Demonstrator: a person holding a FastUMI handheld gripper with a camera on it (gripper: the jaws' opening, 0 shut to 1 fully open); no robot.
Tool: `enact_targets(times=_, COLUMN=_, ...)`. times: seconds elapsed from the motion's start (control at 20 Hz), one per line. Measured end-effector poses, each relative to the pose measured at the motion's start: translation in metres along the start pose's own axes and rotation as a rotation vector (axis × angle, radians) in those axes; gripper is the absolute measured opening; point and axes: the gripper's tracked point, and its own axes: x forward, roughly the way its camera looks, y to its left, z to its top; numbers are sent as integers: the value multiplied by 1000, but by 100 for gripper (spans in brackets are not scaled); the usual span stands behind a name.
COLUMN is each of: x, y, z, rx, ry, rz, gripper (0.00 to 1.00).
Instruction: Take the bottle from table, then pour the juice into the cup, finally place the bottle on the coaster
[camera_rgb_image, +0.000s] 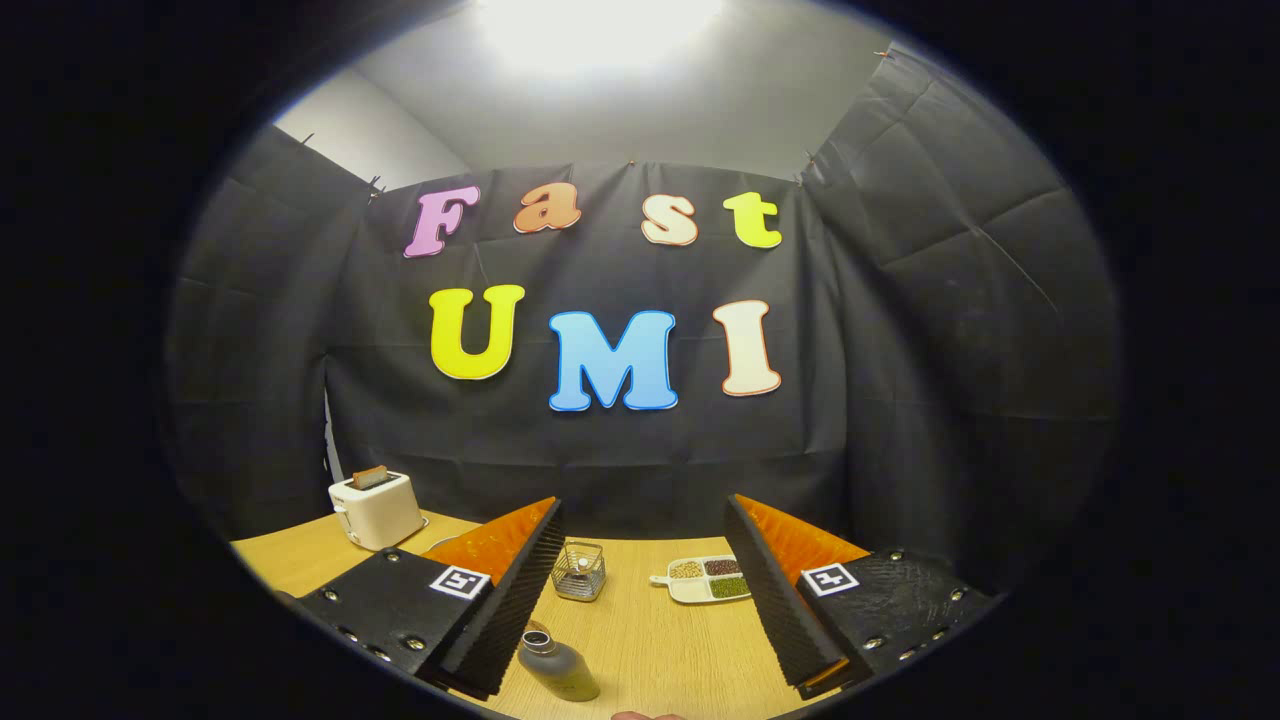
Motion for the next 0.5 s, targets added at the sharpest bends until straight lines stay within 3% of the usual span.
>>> enact_targets(times=0.5, x=14, y=5, z=7, rx=-8, ry=-29, rz=14, gripper=98)
